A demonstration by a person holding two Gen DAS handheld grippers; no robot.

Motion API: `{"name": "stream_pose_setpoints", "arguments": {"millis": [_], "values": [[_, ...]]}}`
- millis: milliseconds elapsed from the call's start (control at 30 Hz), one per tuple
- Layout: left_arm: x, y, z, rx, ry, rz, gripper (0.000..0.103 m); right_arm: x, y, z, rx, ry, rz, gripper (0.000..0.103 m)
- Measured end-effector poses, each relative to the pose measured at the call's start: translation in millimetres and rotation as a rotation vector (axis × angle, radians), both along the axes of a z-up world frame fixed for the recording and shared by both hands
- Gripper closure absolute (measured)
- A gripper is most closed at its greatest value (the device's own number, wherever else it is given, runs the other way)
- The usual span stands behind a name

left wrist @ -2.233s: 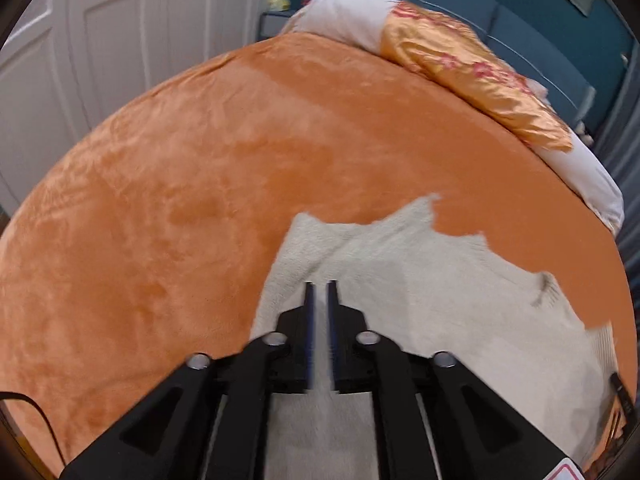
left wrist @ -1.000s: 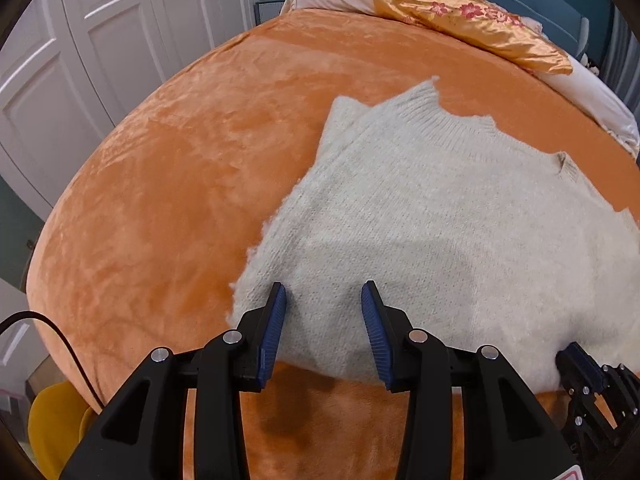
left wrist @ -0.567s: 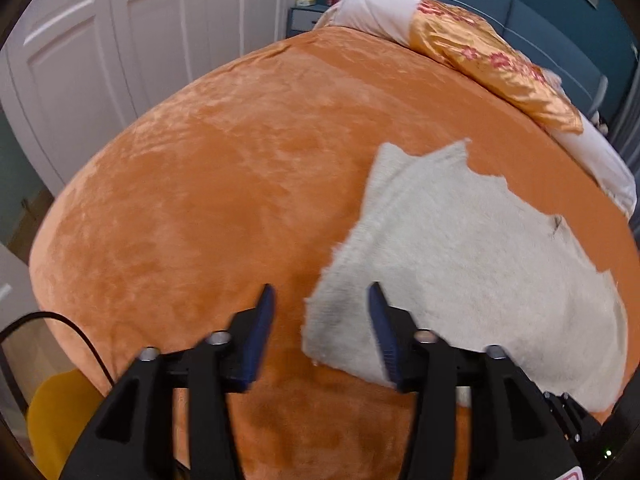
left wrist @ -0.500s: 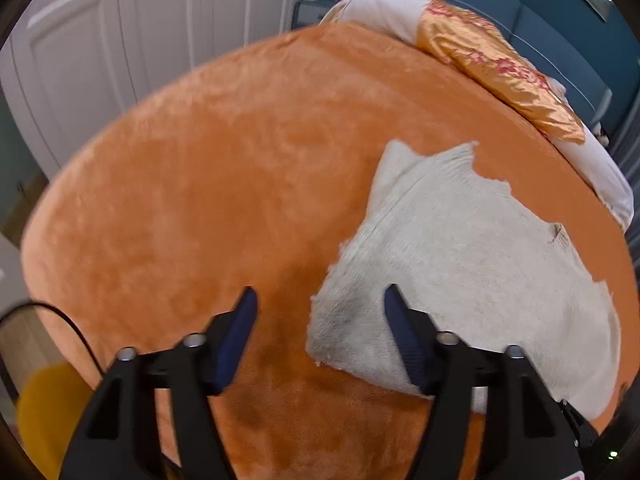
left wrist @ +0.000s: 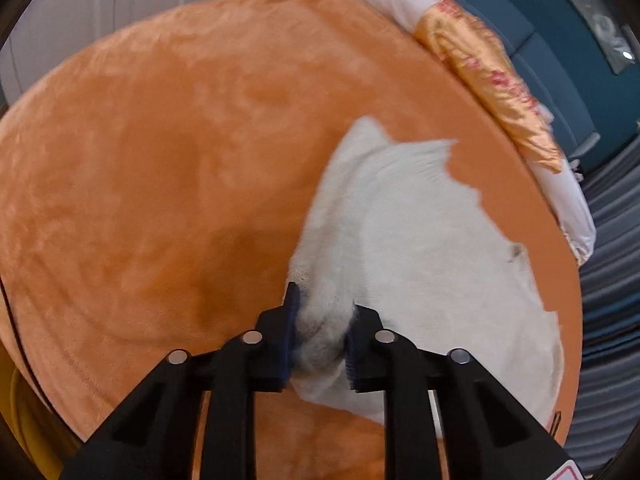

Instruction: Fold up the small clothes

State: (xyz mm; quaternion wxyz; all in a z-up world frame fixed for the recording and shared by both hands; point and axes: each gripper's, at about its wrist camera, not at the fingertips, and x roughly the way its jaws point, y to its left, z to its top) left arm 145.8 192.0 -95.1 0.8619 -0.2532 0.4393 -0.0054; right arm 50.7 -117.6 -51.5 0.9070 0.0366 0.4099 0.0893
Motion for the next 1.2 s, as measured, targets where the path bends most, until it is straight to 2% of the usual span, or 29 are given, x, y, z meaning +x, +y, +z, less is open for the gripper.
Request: {"name": "stream_pose_setpoints", "arguments": {"millis": [167, 267, 367, 467, 567, 733, 833, 967, 1067, 1200], "values": [[-19, -41, 63, 0.031, -0.165, -0.090, 0.095, -31, -34, -2, 0.032, 0.016, -0.066, 0.092], [-28, -85, 101, 0.049, -0.265, -0.179, 0.096, -48, -50, -1, 0.050, 0.020, -0.094, 0.092], [-36, -142, 127, 0.045, -0.330, -0.299, 0.096, -66, -64, 0, 0.078, 0.024, -0.121, 0.092], [-48, -215, 137, 0.096, -0.378, -0.438, 0.096, -82, -83, 1, 0.142, 0.034, -0.158, 0.092], [-53, -268, 125, 0.129, -0.380, -0.524, 0.096, -96, -99, 7, 0.171, 0.019, -0.202, 0.092], [-50, -354, 65, 0.199, -0.256, -0.663, 0.096, -116, -126, 11, 0.193, 0.018, -0.261, 0.092], [-50, -382, 26, 0.263, -0.187, -0.702, 0.096, -128, -141, 9, 0.216, 0.027, -0.293, 0.092], [-43, -392, -10, 0.345, -0.121, -0.707, 0.096, -133, -156, 6, 0.259, 0.044, -0.329, 0.092], [-43, -383, -6, 0.340, -0.132, -0.693, 0.092, -133, -164, 4, 0.290, 0.055, -0.346, 0.092], [-54, -349, 27, 0.269, -0.175, -0.681, 0.073, -127, -171, 6, 0.260, 0.063, -0.352, 0.091]]}}
